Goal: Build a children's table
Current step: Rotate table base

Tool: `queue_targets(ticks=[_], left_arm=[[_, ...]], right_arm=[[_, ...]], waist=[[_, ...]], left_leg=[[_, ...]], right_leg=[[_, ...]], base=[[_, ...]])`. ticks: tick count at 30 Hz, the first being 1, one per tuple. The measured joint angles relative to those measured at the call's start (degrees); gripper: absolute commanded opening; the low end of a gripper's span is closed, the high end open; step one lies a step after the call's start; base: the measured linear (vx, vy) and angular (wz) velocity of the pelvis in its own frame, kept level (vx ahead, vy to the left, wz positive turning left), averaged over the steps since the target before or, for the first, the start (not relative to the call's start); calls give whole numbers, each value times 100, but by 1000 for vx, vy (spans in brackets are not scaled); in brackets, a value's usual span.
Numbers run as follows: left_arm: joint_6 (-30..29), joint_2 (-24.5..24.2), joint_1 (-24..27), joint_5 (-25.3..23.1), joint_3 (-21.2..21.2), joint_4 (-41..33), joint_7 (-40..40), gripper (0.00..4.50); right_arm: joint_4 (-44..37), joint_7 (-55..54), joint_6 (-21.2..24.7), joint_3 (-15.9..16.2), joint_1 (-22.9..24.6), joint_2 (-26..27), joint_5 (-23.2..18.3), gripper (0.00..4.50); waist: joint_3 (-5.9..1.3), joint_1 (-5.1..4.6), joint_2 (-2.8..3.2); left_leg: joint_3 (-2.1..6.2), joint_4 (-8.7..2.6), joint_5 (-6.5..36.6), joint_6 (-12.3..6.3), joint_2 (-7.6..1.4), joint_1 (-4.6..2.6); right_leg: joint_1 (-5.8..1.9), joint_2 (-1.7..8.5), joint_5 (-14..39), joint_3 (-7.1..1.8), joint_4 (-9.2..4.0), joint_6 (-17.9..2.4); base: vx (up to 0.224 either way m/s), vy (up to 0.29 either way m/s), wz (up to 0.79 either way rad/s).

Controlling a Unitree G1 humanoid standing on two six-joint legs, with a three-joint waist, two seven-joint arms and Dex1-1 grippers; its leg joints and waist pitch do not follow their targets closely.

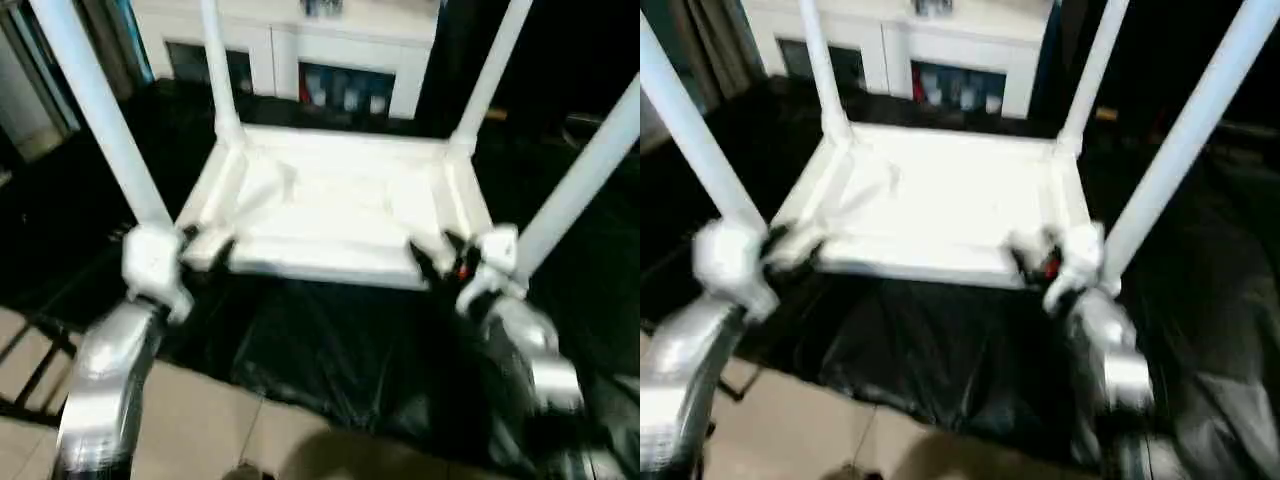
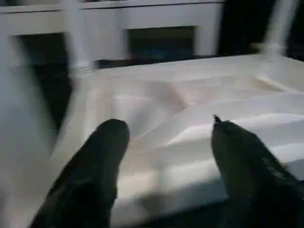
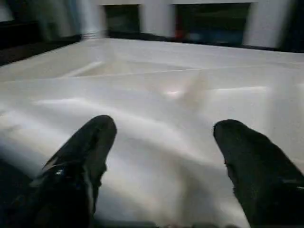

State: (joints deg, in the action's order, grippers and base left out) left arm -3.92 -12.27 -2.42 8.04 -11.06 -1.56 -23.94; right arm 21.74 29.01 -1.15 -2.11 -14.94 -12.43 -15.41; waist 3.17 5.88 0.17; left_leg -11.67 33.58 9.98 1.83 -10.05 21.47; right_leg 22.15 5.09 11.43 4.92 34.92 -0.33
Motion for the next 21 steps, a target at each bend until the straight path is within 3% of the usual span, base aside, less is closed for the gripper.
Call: queue_targets(ticks=[5,9,14,21], left_arm=[[653,479,659,18,-197,-369,366,378],[681,516,844,-291,-232,-331,969,414],[643,190,-43,-171,-587,417,1093,445],[565,-562,-1241,198,-793,1808,658,445]], right_arm=[[-1292,28,526,383,736,-32,-78,442],[-1922,-53,1066,478,1127,-150,-16,450],[-2135,-259,1563,496,1272,-193,54,450],[-2092,-668,2060,499,1250,-219,295,450]], waist=[[0,69,-7],[1,58,-9],[-1,46,-12],[-10,21,-34]], left_leg=[[8,-1,0,0,4,-12],[18,0,0,1,8,-15],[38,-5,-1,2,9,-19],[37,-2,-1,3,15,-20]], right_leg=[[-23,-1,25,-4,-14,43],[-28,-4,27,-5,-17,48],[-26,-13,26,-3,-19,51],[-23,-12,22,-13,-16,49]], base=[[0,0,0],[0,0,0],[0,0,0],[0,0,0]])
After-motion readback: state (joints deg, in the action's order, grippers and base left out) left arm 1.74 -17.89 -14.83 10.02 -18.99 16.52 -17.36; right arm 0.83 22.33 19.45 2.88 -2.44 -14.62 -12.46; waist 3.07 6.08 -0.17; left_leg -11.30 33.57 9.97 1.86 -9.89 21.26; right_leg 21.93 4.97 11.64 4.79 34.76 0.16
